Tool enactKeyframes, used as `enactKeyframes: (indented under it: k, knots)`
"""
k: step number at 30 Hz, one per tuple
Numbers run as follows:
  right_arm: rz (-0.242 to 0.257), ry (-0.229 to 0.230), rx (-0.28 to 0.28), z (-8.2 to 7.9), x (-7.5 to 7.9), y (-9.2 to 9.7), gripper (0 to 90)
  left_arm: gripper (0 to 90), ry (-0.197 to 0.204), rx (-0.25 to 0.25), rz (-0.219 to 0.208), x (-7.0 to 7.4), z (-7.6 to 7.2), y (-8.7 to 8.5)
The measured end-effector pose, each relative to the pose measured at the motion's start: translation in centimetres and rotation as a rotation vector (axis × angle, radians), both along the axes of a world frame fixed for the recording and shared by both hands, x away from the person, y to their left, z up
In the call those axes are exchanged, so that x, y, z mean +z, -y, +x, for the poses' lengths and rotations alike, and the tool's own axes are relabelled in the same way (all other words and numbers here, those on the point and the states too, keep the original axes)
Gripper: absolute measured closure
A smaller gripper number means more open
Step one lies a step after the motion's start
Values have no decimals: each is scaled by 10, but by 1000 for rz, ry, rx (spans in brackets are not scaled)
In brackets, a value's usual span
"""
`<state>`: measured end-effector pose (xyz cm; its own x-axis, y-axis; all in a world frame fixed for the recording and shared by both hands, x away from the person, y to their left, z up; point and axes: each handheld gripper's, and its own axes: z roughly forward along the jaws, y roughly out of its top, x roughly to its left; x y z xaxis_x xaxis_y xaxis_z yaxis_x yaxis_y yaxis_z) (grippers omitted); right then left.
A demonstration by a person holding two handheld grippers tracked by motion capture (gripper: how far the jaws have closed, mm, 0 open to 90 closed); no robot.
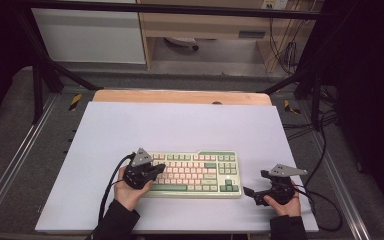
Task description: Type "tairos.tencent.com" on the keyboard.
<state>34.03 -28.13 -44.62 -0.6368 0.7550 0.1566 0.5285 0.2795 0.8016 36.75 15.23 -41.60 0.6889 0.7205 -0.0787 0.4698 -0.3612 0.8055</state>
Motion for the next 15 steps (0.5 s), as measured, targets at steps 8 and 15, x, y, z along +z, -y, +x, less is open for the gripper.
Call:
enactKeyframes:
  k: [8,15]
  knots:
    - [1,-1,-1,0,0,0,6,900,12,0,7,6,-4,-8]
    - [-1,-1,0,0,0,0,6,900,16,11,13,8,-8,-19]
